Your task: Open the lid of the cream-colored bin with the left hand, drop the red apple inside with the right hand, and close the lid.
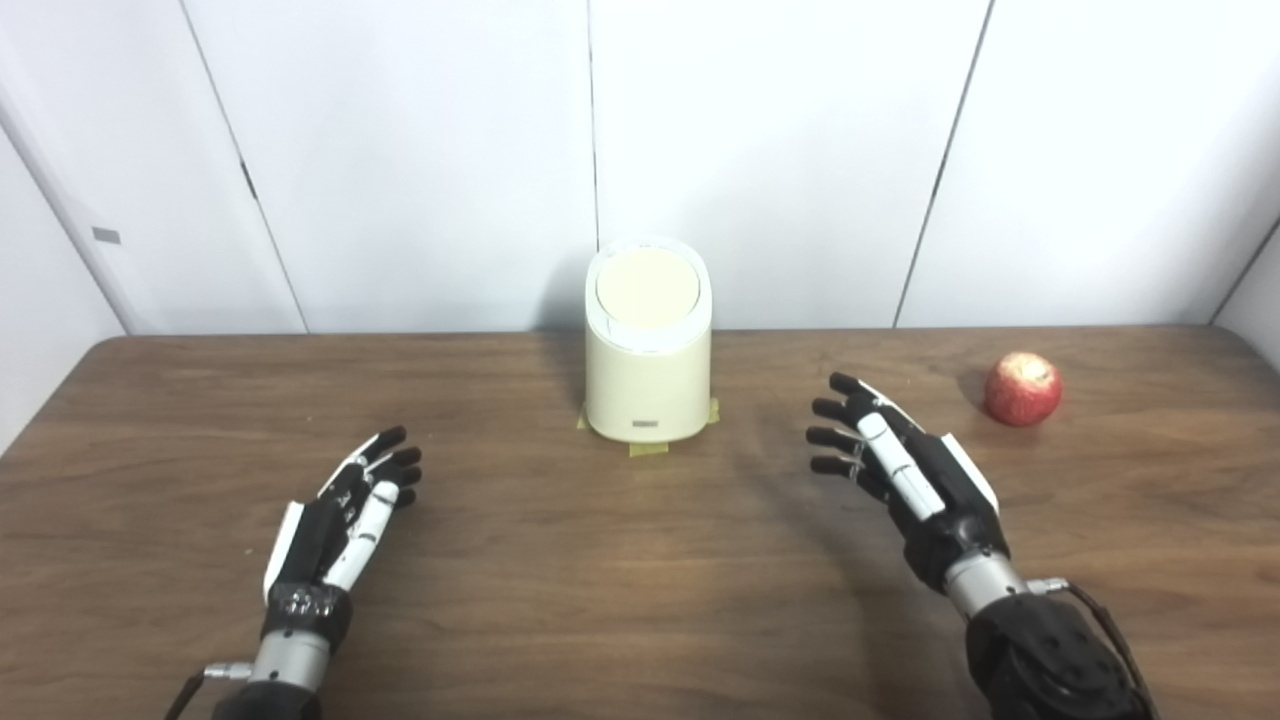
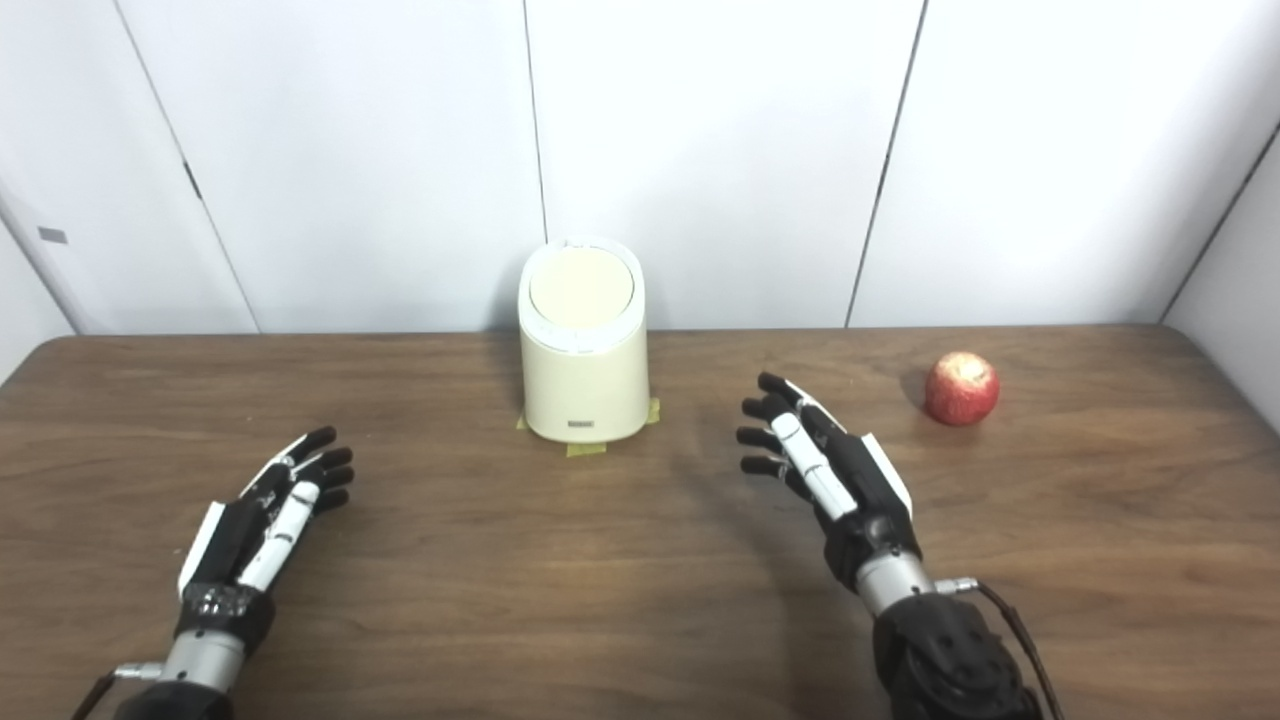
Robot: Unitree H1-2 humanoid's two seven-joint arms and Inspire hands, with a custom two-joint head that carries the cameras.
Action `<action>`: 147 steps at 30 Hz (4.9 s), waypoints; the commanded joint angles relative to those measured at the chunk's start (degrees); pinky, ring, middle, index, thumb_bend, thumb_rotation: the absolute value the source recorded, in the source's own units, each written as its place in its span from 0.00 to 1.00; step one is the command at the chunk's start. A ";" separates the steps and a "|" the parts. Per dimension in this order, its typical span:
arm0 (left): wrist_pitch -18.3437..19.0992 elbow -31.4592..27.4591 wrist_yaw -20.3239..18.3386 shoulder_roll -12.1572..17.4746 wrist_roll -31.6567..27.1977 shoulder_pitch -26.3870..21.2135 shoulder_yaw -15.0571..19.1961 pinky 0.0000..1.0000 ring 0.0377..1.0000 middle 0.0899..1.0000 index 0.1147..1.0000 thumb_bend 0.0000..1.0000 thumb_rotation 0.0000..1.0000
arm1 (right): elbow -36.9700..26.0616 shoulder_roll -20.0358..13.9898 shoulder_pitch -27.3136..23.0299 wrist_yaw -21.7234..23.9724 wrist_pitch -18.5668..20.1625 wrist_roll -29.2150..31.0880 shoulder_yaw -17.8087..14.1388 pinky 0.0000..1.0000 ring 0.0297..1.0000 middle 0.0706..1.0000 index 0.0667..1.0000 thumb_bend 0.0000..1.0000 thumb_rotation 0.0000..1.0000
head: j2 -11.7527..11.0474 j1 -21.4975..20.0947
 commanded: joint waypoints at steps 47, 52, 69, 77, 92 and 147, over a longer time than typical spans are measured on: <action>2.92 -3.62 1.32 -0.39 2.51 2.08 -1.05 0.82 0.81 0.80 0.84 0.31 0.60 | -3.62 -11.02 -3.97 -0.67 -0.41 4.66 -8.32 0.65 0.78 0.83 0.86 0.54 0.32 | -0.31 -1.70; 3.24 -4.02 1.46 -0.52 2.33 2.40 -0.99 0.82 0.81 0.80 0.84 0.30 0.61 | -3.66 -11.34 -3.42 -0.39 -0.42 4.87 -8.82 0.64 0.78 0.84 0.87 0.49 0.29 | -0.49 -1.72; 8.94 -10.80 -0.10 0.68 -5.37 -2.38 1.57 0.85 0.84 0.82 0.87 0.42 0.59 | -3.48 -9.54 -4.52 -0.87 -0.44 3.17 -8.43 0.69 0.78 0.84 0.87 0.50 0.34 | -0.78 -2.25; 16.08 -15.07 -1.07 3.83 -4.91 -8.29 0.97 0.83 0.83 0.82 0.86 0.42 0.64 | -3.89 -7.79 -3.92 -1.25 -0.45 2.92 -8.89 0.64 0.77 0.82 0.86 0.51 0.34 | -0.94 -1.58; 18.23 -12.39 -3.52 7.89 -2.38 -17.85 -1.40 0.80 0.82 0.84 0.88 0.47 0.42 | 0.53 -4.30 -5.08 -0.56 -3.41 1.00 -8.65 0.71 0.79 0.83 0.86 0.51 0.36 | -3.32 0.35; 13.41 22.10 -14.65 6.81 23.71 -59.10 -26.41 0.67 0.79 0.82 0.87 0.89 0.06 | 3.22 0.62 -6.05 -1.22 -7.64 -1.23 -9.09 0.66 0.77 0.82 0.87 0.53 0.36 | -5.21 1.48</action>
